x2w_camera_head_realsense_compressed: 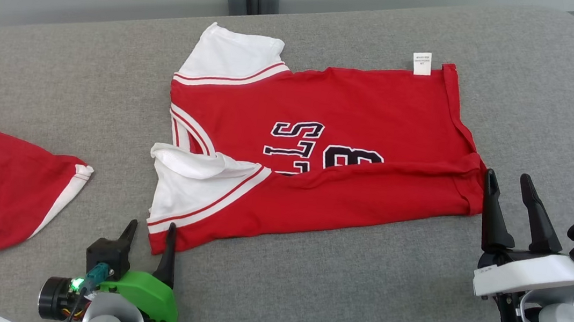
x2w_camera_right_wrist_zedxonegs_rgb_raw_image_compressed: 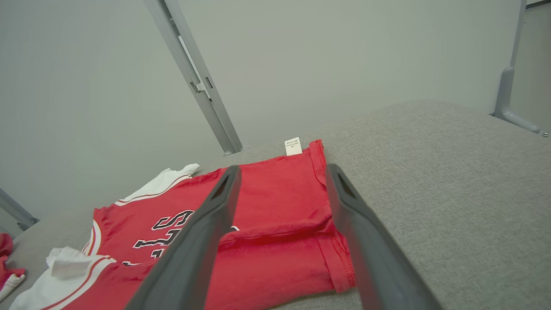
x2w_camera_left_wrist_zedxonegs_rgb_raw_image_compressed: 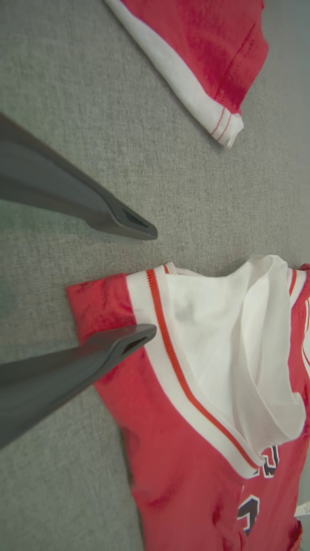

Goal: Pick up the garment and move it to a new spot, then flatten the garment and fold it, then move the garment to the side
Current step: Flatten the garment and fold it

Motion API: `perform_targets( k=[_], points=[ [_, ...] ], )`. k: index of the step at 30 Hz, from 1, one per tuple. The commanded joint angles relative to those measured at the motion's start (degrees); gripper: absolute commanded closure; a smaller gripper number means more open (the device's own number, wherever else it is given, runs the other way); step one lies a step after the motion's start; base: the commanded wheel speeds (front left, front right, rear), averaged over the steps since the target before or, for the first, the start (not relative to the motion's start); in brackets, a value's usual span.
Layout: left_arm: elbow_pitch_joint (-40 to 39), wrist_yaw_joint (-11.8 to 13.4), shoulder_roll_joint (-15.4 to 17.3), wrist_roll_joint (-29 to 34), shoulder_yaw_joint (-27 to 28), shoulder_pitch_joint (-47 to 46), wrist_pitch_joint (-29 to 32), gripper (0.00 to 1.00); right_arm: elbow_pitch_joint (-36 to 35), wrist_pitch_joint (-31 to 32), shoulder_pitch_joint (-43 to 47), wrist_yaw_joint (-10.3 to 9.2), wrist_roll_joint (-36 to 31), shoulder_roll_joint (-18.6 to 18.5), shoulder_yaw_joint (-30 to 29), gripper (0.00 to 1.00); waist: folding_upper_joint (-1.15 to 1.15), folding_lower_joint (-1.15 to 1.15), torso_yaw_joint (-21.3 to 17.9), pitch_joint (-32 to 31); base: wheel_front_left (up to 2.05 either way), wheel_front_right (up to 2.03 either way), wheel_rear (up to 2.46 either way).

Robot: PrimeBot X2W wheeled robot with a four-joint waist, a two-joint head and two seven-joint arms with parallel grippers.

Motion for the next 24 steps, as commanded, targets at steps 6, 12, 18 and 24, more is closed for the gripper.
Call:
perform_targets(
  k=[6, 12, 18, 24],
  points=[
    [7.2, 0.4, 0.2, -1.2, -2.4, -3.3, 0.4, 0.00, 0.6, -0.2, -0.7, 0.00, -0.2, -0.3, 0.9, 0.00, 0.00, 0.00, -0.8, 0.2, 0.00, 0.00, 0.00],
    [10.4, -0.4, 0.2, -1.6, -4.3, -4.9, 0.3, 1.00, 2.4, -0.2, -0.6, 0.00, -1.0, -0.8, 0.4, 0.00, 0.00, 0.00, -0.4, -0.2, 0.00, 0.00, 0.00],
    [3.1, -0.3, 0.3, -1.1, -3.8, -5.1, 0.0, 1.00, 10.8, -0.2, -2.8, 0.00, -6.2, -1.6, -1.1, 0.00, 0.00, 0.00, 1.2, -0.1, 0.00, 0.00, 0.00],
    [-5.1, -0.5, 0.3, 0.3, -3.4, -3.0, 0.0, 1.00, 21.5, 2.1, -7.3, 0.00, -11.0, -0.9, -3.9, 0.00, 0.00, 0.00, 3.4, 0.3, 0.00, 0.00, 0.00]
  ],
)
